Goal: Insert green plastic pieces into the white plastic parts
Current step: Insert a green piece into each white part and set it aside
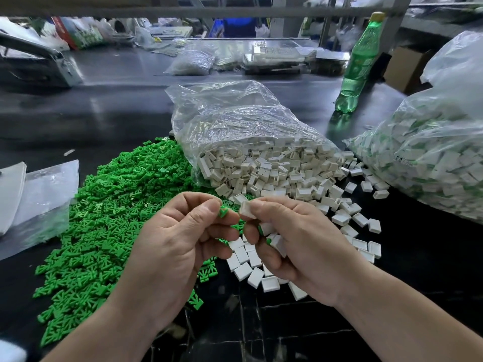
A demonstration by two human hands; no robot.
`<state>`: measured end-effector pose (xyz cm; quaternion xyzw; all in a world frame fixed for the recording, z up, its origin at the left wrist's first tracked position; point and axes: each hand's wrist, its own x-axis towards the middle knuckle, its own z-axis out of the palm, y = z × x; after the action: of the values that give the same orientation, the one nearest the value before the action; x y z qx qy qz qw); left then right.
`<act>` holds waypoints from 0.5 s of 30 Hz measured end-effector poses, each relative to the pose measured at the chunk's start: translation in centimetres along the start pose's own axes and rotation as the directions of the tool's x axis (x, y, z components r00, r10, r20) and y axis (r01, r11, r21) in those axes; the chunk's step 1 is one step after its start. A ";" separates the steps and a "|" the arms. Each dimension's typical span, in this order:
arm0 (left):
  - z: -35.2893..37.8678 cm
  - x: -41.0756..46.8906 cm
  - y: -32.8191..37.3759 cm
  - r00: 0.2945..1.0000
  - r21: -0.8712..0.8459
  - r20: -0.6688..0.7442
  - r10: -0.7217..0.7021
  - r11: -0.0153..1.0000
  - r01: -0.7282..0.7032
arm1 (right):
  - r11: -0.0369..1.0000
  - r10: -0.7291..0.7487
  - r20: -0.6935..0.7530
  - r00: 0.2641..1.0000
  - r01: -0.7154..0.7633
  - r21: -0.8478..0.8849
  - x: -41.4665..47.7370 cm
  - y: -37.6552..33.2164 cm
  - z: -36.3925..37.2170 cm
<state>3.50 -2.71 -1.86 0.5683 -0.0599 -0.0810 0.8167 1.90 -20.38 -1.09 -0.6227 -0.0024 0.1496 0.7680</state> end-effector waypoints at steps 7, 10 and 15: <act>-0.4 -0.1 -0.2 0.999 0.019 0.049 -0.003 1.000 0.002 | 0.999 -0.027 -0.007 1.000 0.026 -0.032 -0.1 0.2 -0.3; -0.3 -0.2 -0.2 0.998 0.089 0.067 0.008 0.996 -0.014 | 0.998 -0.047 -0.007 0.999 0.047 -0.043 -0.1 0.3 -0.4; -0.1 -0.5 -0.3 0.994 0.197 0.064 0.089 0.975 -0.100 | 0.991 -0.083 0.017 0.996 0.084 -0.106 -0.1 0.5 -0.6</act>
<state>2.96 -2.61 -2.13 0.6416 -0.1173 -0.0510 0.7563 1.83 -20.90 -1.70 -0.6612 -0.0414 0.1208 0.7393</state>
